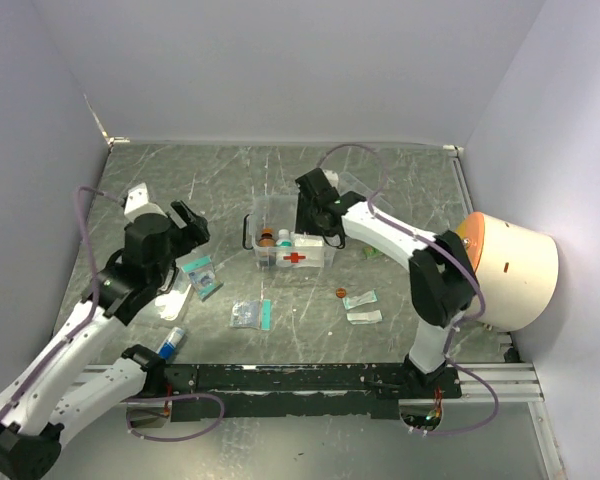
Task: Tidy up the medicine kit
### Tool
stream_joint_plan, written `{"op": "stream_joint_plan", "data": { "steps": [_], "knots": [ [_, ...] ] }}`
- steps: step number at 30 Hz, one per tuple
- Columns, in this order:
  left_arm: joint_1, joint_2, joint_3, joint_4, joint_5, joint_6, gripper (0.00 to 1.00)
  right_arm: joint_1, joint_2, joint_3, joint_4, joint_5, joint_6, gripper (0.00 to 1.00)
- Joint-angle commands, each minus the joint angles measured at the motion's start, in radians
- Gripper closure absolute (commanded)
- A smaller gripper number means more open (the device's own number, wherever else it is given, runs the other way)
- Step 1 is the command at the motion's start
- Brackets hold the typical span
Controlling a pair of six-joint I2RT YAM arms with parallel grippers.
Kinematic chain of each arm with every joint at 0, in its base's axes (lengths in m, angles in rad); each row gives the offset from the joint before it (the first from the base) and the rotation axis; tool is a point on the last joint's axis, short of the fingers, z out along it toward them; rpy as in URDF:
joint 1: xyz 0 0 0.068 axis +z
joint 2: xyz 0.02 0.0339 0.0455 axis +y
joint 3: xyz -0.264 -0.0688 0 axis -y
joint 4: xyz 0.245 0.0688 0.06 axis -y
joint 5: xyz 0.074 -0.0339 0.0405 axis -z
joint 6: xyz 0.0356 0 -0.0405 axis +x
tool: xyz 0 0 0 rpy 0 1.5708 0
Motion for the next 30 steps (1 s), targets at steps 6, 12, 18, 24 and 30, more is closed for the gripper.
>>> {"op": "stream_joint_plan", "data": {
  "steps": [6,12,18,24,30],
  "knots": [
    [0.065,0.186,-0.096,-0.154,0.063,-0.164,0.13,0.016,-0.302,-0.121,0.184,-0.022,-0.080,0.50],
    [0.164,0.272,-0.151,-0.148,0.033,-0.202,0.25,0.017,-0.404,-0.256,0.347,-0.150,-0.090,0.58],
    [0.257,0.355,-0.206,-0.014,0.090,-0.176,0.33,0.025,-0.458,-0.340,0.442,-0.207,-0.073,0.63],
    [0.275,0.374,-0.268,0.135,0.143,-0.179,0.40,0.029,-0.459,-0.328,0.411,-0.216,-0.094,0.65],
    [0.275,0.368,-0.314,0.175,0.151,-0.189,0.47,0.031,-0.469,-0.330,0.420,-0.216,-0.075,0.67]
  ]
}}
